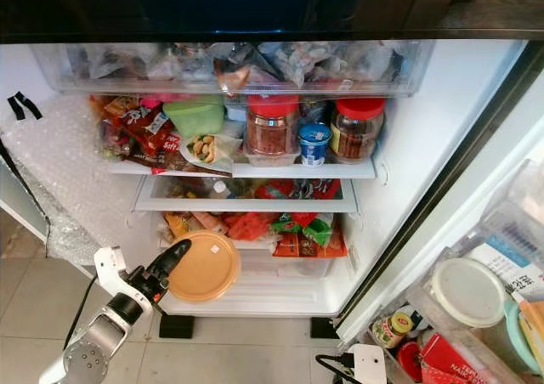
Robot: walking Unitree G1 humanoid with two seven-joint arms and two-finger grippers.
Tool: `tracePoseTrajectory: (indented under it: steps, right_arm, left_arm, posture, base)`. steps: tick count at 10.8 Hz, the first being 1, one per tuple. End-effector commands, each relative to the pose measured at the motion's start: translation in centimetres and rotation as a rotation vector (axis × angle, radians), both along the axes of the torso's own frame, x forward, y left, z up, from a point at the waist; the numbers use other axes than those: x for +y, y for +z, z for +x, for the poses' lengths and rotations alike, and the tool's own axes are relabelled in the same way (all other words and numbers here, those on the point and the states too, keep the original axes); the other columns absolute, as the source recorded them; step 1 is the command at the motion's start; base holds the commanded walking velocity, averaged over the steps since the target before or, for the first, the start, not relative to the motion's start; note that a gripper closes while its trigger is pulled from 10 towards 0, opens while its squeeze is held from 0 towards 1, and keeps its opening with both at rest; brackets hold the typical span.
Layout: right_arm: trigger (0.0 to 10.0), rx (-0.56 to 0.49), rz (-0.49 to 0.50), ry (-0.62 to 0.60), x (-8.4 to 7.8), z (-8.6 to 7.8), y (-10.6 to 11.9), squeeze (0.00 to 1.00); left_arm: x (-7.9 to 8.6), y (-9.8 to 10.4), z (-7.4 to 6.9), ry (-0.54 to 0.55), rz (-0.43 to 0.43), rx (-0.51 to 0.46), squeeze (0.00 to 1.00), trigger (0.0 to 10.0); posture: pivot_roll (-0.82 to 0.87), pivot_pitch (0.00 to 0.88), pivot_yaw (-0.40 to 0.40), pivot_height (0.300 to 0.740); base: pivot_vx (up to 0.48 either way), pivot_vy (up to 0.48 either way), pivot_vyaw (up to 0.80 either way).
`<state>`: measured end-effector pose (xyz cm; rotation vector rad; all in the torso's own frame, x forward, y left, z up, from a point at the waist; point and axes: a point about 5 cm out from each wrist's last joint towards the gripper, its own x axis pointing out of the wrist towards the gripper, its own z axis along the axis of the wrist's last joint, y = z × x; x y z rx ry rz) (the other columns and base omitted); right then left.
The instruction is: Restocking fridge
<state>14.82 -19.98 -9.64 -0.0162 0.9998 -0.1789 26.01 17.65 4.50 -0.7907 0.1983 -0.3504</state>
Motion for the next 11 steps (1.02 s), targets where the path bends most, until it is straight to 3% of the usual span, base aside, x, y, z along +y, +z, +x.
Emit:
tracePoseTrajectory:
  steps: [1,7,11]
  right_arm:
    - [10.0,0.009,0.001,-0.017,-0.10,-0.40,-0.13,0.00]
    - [10.0,0.010,-0.001,0.001,0.16,-0.20,-0.11,0.00]
    - [10.0,0.001,0.006,-0.009,0.31,-0.10,-0.08,0.00]
  left_arm:
    - [0.17,0.06,0.09,-0.001,0.023,0.004,0.00,10.0]
    - [0.13,0.04,0.27,-0.002,0.037,0.006,0.00,10.0]
    - [0.12,0.08,0.35,-0.017,0.040,0.010,0.00,10.0]
  posture:
    - [-0.04,0.102,0.003,0.740]
    - [-0.03,0.096,0.003,0.740]
    - [-0.03,0.095,0.008,0.740]
  base:
    - [0.289,0.000,0.00]
    - [0.290,0.000,0.00]
    - [0.000,0.000,0.00]
